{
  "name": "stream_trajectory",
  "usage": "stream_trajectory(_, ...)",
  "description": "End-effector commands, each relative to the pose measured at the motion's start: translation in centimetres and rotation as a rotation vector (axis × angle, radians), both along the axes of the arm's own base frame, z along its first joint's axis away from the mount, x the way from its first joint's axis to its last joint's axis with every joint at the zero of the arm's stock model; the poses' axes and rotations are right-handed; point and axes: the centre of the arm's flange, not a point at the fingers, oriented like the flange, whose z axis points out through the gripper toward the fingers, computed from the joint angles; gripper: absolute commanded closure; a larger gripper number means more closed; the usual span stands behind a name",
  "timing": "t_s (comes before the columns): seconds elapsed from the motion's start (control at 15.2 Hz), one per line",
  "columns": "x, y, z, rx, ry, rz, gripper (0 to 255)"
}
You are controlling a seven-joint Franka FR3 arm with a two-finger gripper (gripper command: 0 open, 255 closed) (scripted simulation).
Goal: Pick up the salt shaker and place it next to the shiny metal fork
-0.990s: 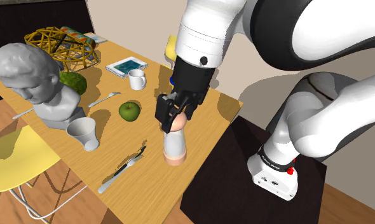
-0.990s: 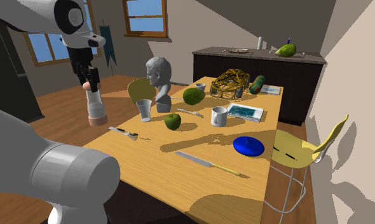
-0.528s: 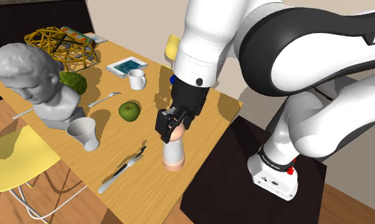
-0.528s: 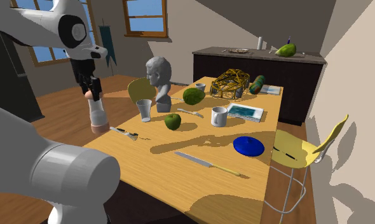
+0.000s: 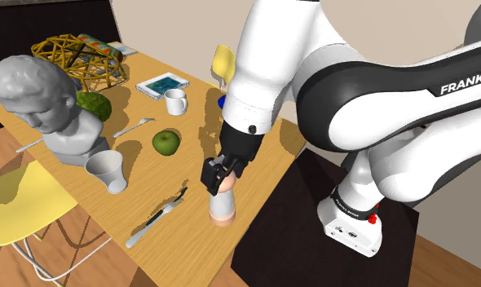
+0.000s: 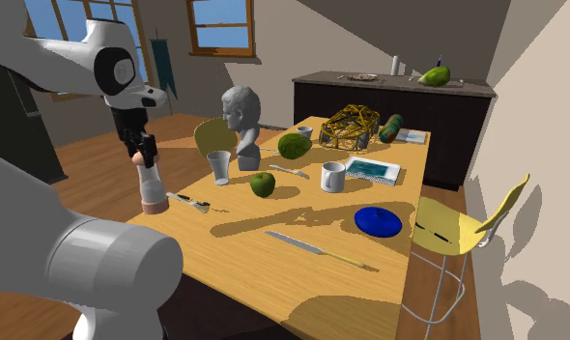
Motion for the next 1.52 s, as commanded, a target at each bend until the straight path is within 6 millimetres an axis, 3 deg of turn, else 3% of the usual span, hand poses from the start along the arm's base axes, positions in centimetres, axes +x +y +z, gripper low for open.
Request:
stream_trajectory(0.0,0.1,-0.1,-1.0,0.000,-0.001,0.000,255)
stream_trajectory(1.25,0.1,-0.1,-11.1,0.000,-0.001,0.000,255)
stream_trajectory(1.45,0.1,-0.1,-11.4,0.000,-0.001,0.000,255)
